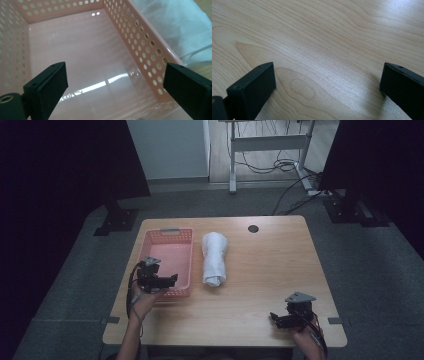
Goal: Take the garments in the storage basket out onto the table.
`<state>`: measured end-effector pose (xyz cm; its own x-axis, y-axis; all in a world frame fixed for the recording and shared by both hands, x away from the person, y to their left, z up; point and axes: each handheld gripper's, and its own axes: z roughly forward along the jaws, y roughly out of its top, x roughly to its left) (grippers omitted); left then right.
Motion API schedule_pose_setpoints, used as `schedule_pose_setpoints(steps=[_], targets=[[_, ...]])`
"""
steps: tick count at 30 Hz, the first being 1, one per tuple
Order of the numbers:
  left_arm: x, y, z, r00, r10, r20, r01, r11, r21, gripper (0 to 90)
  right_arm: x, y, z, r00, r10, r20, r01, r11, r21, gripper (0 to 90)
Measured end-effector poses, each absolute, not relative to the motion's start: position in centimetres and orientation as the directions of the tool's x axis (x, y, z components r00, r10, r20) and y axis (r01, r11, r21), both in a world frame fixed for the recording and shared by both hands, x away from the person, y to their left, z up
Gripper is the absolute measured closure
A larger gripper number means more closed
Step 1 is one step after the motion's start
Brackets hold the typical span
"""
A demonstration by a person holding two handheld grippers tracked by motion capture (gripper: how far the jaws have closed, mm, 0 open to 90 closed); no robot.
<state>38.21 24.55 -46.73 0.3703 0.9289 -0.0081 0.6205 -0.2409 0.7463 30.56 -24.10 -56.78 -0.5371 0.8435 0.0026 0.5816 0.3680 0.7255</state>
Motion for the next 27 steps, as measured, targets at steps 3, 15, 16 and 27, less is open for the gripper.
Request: schedule_pose_setpoints(steps=[3, 15, 16, 27], targets=[[37.8, 25.0, -46.8, 0.362, 0.932, -0.009, 0.619, -0.233, 0.750, 5.3, 30.6, -24.1, -56.8, -0.536, 0.844, 0.003, 0.582, 0.367, 0.726, 0.0], [36.1, 26.9, -47.0, 0.340, 0.940, -0.017, 0.616, -0.209, 0.759, 5.3, 30.6, -24.1, -56.8, -0.533, 0.846, 0.003, 0.583, 0.365, 0.725, 0.0], [36.0, 27.0, -47.0, 0.339, 0.941, -0.019, 0.616, -0.207, 0.760, 5.3, 30.6, -24.1, -56.8, -0.533, 0.846, 0.003, 0.584, 0.365, 0.725, 0.0], [34.7, 28.6, -47.7, 0.315, 0.949, -0.025, 0.625, -0.188, 0.757, 5.2, 30.6, -24.0, -56.8, -0.530, 0.848, 0.003, 0.585, 0.363, 0.725, 0.0]])
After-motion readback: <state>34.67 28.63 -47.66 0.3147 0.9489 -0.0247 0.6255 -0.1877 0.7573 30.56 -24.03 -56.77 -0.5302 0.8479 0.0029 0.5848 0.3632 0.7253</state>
